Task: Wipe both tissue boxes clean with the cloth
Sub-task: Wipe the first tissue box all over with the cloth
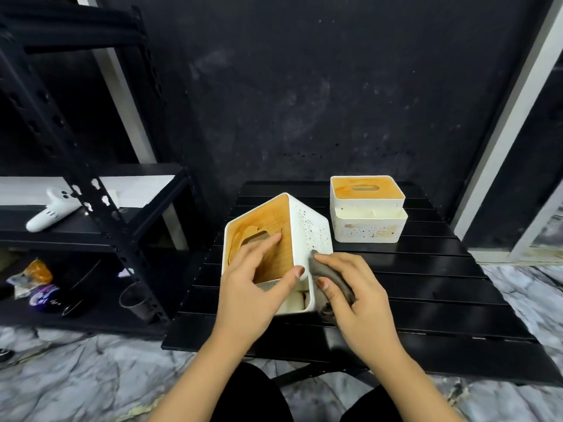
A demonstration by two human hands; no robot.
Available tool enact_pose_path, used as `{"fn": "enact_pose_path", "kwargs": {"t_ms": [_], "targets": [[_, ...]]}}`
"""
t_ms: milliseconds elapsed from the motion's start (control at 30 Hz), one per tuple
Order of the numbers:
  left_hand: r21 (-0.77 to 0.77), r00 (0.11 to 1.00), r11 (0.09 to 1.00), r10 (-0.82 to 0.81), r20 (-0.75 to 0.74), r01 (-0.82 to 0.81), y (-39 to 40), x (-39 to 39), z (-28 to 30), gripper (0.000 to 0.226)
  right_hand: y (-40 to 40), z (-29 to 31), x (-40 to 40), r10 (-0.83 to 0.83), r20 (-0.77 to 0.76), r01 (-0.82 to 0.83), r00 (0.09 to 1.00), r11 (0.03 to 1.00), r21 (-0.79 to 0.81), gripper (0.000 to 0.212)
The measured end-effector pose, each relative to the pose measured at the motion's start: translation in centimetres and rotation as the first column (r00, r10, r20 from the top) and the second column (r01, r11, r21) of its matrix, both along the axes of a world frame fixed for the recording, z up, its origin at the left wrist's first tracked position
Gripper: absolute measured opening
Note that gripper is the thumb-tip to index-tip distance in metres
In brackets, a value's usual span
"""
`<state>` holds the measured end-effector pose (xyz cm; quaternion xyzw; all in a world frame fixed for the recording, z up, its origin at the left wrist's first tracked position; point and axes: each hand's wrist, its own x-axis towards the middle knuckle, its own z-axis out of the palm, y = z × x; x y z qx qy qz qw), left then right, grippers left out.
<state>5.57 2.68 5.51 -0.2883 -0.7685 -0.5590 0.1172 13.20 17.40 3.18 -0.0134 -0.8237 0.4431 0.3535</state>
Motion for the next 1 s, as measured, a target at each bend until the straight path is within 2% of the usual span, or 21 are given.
{"fn": "enact_pose_path", "kwargs": {"t_ms": [300,433,500,600,700,833,1000], "targets": [[0.273,0.996,0.962,-0.020,0.083,-0.003,1.3,0.7,-2.0,0.050,1.2,1.8,0.3,-0.032,-0.023,0.035,0.999,0.990,0.135,0.030],[0.306,0.995,0.952,-0.005,0.096,-0.025,1.1,0.2,-2.4,0.048,0.7,1.1,1.1,-0.073,0.039,0.068,0.997,0.991,0.116,0.037],[0.314,0.995,0.949,-0.014,0.101,-0.018,0.9,-0.1,-2.3,0.046,-0.4,0.9,1.4,-0.107,0.045,0.098,0.993,0.981,0.165,0.042],[0.313,0.995,0.950,-0.035,0.097,0.003,0.8,-0.2,-2.2,0.047,-1.1,1.3,1.2,-0.118,0.005,0.113,0.993,0.963,0.245,0.035],[0.311,0.997,0.950,-0.033,0.076,0.008,0.7,-0.3,-2.2,0.049,-0.1,1.3,0.7,-0.096,0.007,0.092,0.995,0.974,0.205,0.034],[0.314,0.997,0.949,-0.027,0.070,0.003,0.6,-0.6,-2.4,0.047,0.4,0.3,1.3,-0.147,-0.004,0.145,0.989,0.976,0.164,0.035],[0.301,0.997,0.953,-0.059,0.049,0.042,0.8,-0.8,-2.2,0.046,-1.9,1.1,1.7,-0.083,-0.044,0.092,0.996,0.948,0.305,0.034]]}}
